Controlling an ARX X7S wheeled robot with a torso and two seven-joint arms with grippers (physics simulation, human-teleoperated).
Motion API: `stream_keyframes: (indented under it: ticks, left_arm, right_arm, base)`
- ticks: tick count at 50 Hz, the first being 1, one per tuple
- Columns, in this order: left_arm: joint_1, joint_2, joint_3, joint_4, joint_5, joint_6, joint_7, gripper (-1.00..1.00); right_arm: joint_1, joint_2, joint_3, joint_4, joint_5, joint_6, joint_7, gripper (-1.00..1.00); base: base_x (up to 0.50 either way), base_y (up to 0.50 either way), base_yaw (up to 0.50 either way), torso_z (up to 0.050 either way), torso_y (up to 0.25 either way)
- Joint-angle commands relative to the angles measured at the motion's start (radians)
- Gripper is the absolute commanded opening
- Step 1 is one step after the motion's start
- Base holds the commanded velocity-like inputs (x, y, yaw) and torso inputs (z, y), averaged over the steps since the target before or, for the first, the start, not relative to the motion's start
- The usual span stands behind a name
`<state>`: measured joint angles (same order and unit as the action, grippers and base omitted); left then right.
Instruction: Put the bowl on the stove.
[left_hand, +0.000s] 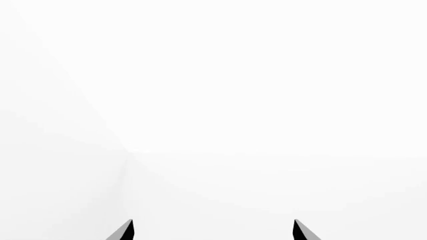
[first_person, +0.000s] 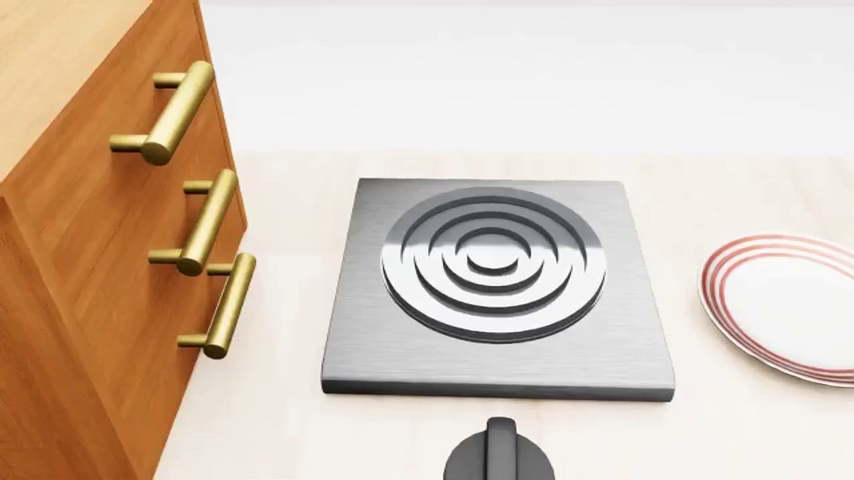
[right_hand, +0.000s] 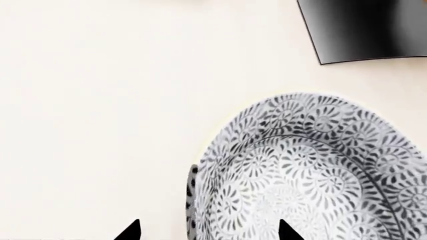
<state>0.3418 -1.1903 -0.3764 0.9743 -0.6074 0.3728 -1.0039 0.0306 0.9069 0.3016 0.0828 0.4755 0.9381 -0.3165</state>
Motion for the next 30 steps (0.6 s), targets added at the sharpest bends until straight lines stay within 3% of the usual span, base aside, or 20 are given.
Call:
stream_keyframes:
  ticks: [1, 6, 7, 22, 30]
  left_arm:
    - [0.004, 0.009, -0.008, -0.001, -0.002, -0.001, 0.007, 1.00]
    - [0.002, 0.010, -0.008, 0.000, -0.003, -0.004, 0.008, 1.00]
    - [0.003, 0.011, -0.009, -0.001, -0.004, -0.003, 0.009, 1.00]
    - [0.005, 0.018, -0.018, 0.001, -0.008, -0.006, 0.016, 1.00]
    - [-0.002, 0.020, -0.007, -0.003, -0.008, -0.005, 0.016, 1.00]
  right_arm:
    - [-0.024, -0.034, -0.018, 0.040, 0.031, -0.006, 0.012, 1.00]
    - [-0.046, -0.037, -0.006, 0.035, 0.025, -0.025, 0.015, 1.00]
    - [-0.038, -0.044, 0.011, 0.045, 0.017, -0.042, 0.035, -1.00]
    - [-0.060, 0.006, 0.021, -0.020, 0.027, -0.019, 0.016, -1.00]
    - [0.019, 0.063, 0.005, -0.070, 0.052, 0.033, 0.001, -1.00]
  base:
    - [0.00, 0.00, 0.00, 0.000, 0.000]
    - [0.00, 0.00, 0.00, 0.000, 0.000]
    - [0.00, 0.00, 0.00, 0.000, 0.000]
    - [0.00, 0.00, 0.00, -0.001, 0.000]
    - [0.00, 0.00, 0.00, 0.000, 0.000]
